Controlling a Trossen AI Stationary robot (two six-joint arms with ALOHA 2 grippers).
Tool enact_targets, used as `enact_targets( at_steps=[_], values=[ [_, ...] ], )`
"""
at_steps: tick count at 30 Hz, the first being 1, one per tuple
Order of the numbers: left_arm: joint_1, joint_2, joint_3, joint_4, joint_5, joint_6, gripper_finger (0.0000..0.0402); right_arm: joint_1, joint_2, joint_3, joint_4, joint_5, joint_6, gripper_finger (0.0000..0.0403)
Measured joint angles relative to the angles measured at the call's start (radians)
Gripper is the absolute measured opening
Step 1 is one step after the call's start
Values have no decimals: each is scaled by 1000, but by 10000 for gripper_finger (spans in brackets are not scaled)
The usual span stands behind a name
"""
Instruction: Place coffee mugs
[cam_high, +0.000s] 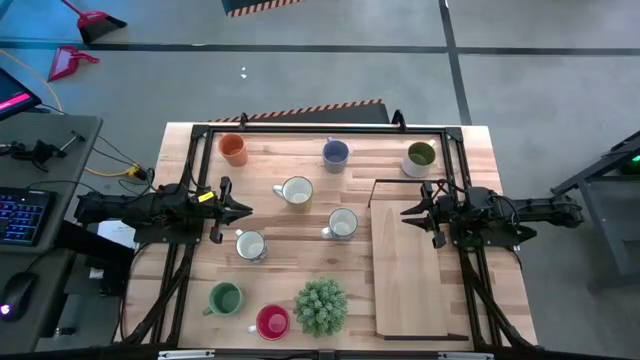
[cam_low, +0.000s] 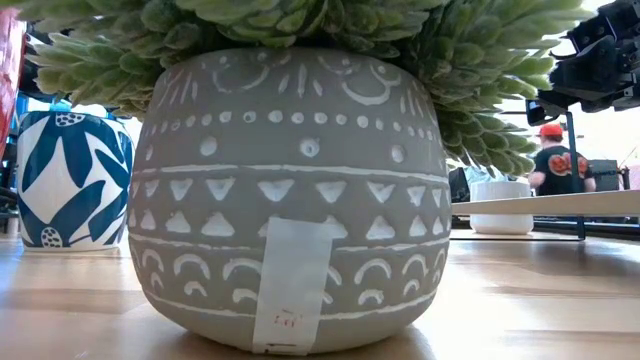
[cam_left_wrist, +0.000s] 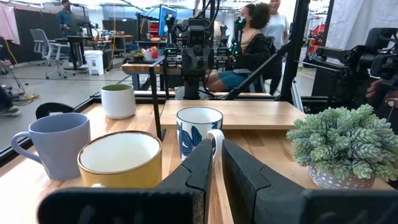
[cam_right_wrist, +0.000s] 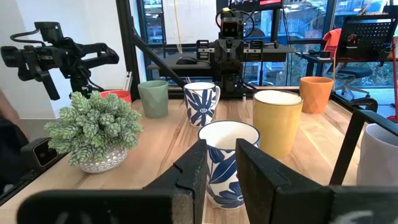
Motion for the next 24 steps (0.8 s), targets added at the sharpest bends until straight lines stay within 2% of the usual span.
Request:
enact_targets(
  at_steps=[15, 24],
  values=[
    [0, 0, 0, 0, 0, 0, 26, 0, 0, 0, 1, 0, 3, 73],
    [0, 0, 0, 0, 0, 0, 26, 0, 0, 0, 13, 39, -22, 73]
  ],
)
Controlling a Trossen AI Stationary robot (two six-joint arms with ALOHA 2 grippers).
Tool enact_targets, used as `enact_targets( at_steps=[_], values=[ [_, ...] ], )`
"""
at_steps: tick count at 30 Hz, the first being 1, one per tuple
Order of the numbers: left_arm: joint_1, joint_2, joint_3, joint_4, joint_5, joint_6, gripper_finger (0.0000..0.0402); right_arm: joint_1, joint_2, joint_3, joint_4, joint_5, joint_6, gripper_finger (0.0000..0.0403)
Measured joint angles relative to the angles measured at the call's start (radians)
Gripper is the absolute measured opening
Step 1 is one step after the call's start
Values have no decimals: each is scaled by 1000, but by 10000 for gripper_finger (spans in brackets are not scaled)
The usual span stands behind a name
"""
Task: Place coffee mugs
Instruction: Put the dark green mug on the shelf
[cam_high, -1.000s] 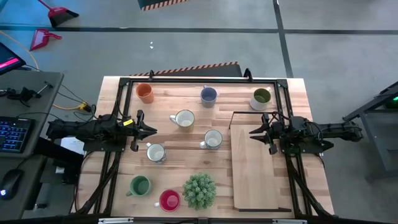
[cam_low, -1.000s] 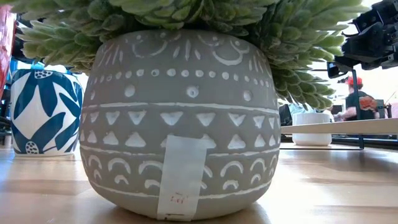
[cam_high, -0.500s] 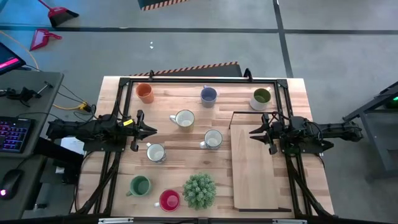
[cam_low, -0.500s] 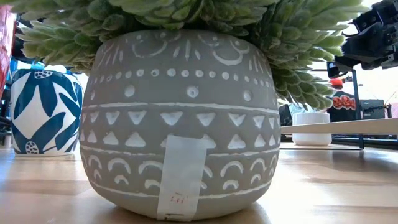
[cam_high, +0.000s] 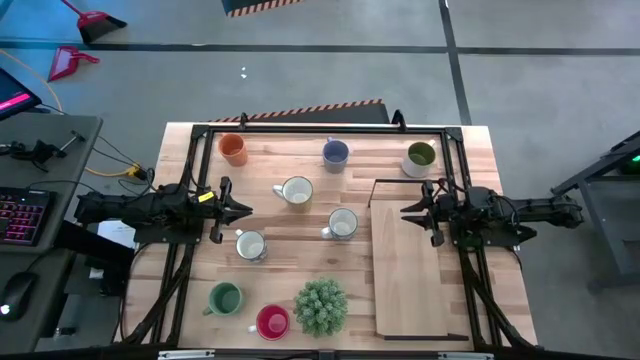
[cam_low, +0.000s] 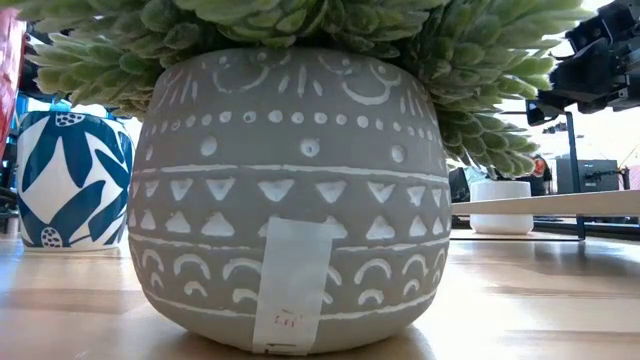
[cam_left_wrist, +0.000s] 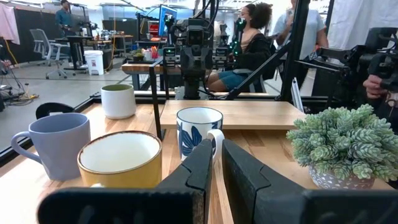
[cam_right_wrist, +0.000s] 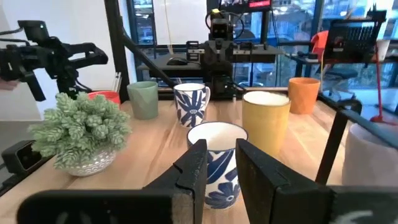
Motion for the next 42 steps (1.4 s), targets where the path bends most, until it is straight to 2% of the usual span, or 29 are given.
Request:
enact_targets(
  at_steps=[6, 14, 17, 33, 38, 42],
  values=[
    [0, 0, 0, 0, 0, 0, 26, 0, 0, 0, 52, 66, -22, 73],
    [0, 0, 0, 1, 0, 1, 26, 0, 0, 0, 112, 94, 222, 73],
    [0, 0, 0, 4, 0, 23, 26, 0, 0, 0, 112, 94, 263, 73],
    [0, 0, 0, 56, -33, 13, 26, 0, 0, 0, 111, 103, 230, 73],
    [0, 0, 0, 72, -20, -117, 26, 0, 0, 0, 110, 103, 189, 73],
    [0, 0, 0, 102, -21, -138, 26, 0, 0, 0, 103, 103, 193, 73]
  ],
)
